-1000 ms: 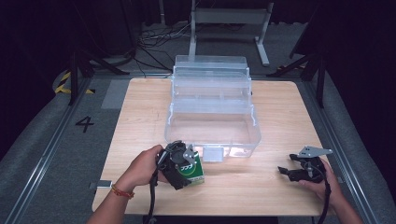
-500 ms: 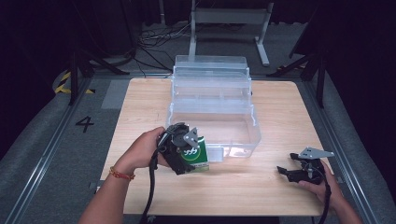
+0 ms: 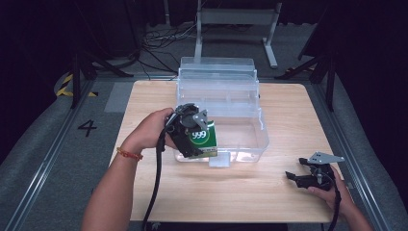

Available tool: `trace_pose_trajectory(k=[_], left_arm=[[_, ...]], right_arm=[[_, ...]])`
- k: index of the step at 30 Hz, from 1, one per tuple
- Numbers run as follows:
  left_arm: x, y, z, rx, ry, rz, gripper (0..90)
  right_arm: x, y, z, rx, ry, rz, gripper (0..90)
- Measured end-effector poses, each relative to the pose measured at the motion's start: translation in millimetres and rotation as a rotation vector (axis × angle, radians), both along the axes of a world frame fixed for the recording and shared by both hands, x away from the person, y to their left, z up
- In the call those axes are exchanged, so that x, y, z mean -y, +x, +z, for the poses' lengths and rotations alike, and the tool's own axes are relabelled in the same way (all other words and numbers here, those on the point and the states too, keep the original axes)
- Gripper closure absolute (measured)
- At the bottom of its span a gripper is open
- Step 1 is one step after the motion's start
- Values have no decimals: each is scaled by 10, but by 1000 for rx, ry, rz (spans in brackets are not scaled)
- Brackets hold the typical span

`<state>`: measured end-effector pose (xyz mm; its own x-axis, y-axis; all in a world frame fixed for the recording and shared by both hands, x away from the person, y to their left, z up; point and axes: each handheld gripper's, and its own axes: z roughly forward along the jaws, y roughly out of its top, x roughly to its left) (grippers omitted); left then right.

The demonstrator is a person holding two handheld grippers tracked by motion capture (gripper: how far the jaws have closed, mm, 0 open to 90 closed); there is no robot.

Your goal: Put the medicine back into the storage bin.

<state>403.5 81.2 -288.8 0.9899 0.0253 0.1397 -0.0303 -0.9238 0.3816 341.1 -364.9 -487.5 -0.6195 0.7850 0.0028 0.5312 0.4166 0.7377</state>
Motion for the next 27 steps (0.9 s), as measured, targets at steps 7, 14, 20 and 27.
trace_pose_trajectory(k=[7, 14, 20, 27], left_arm=[[-5, 223, -8, 6, -4, -24, 161], [-41, 486, -108, -17, 41, 9, 161], [-19, 633, -219, -16, 86, 1, 162], [-23, 718, -323, -26, 106, 1, 161]], right_arm=[[6, 1, 0, -1, 1, 6, 164], [8, -1, -1, -1, 2, 7, 164], [11, -2, -1, 0, 2, 8, 164], [20, -12, -1, 1, 0, 7, 164]])
